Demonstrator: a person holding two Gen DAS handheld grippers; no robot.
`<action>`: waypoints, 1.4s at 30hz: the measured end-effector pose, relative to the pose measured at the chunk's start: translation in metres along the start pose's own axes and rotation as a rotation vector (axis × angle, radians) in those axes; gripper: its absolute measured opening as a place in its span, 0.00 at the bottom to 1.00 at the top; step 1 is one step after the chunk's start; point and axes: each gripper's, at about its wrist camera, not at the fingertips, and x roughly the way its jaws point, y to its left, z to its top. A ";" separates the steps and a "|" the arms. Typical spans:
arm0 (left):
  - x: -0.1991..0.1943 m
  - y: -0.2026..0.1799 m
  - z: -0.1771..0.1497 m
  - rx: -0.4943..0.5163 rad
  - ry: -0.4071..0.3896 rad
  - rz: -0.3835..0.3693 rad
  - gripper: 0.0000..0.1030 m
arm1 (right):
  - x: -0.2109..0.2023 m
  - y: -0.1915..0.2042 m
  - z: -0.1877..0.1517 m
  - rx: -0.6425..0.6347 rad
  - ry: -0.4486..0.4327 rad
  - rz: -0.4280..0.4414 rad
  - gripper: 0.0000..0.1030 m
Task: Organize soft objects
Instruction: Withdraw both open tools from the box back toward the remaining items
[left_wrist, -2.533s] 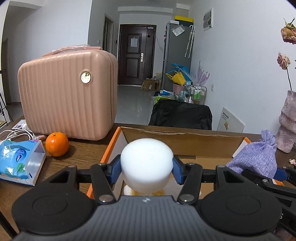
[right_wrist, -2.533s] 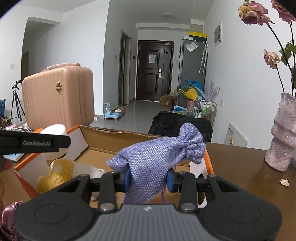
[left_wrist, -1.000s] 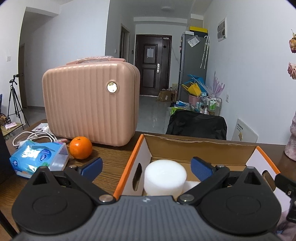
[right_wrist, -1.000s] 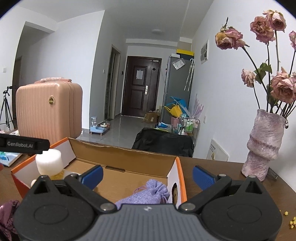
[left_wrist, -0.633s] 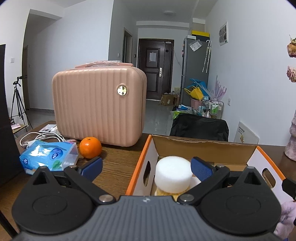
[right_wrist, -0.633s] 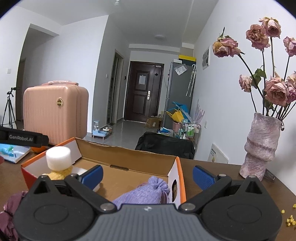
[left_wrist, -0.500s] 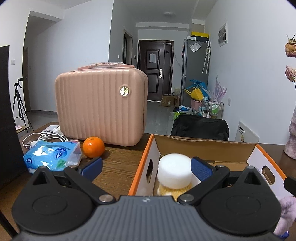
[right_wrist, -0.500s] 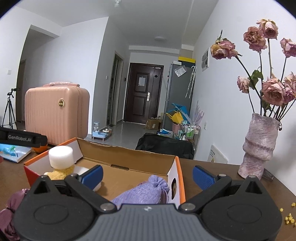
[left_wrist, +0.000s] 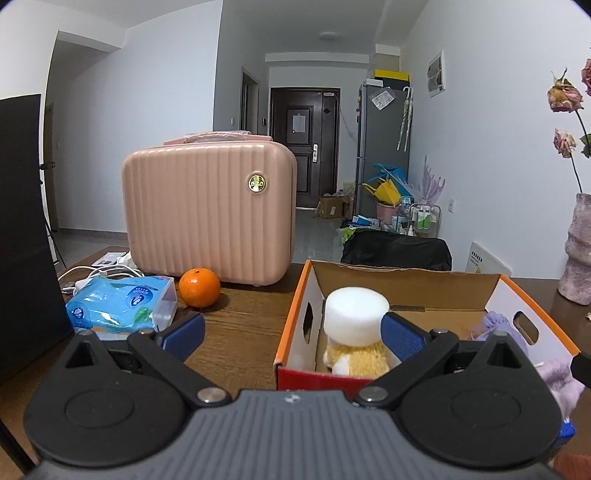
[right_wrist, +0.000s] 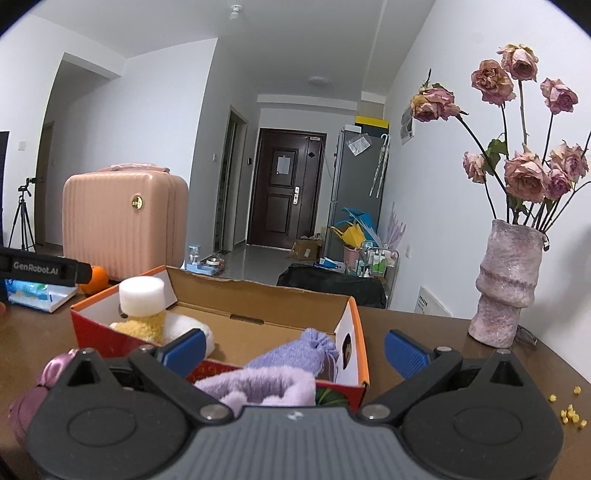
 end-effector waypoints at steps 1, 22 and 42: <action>-0.003 0.000 -0.001 0.001 -0.002 -0.001 1.00 | -0.002 0.000 -0.001 0.002 0.000 0.001 1.00; -0.064 0.009 -0.029 0.031 -0.013 -0.045 1.00 | -0.056 0.004 -0.023 0.028 -0.005 0.025 1.00; -0.102 0.026 -0.054 0.021 0.020 -0.087 1.00 | -0.085 0.012 -0.041 0.026 0.008 0.044 1.00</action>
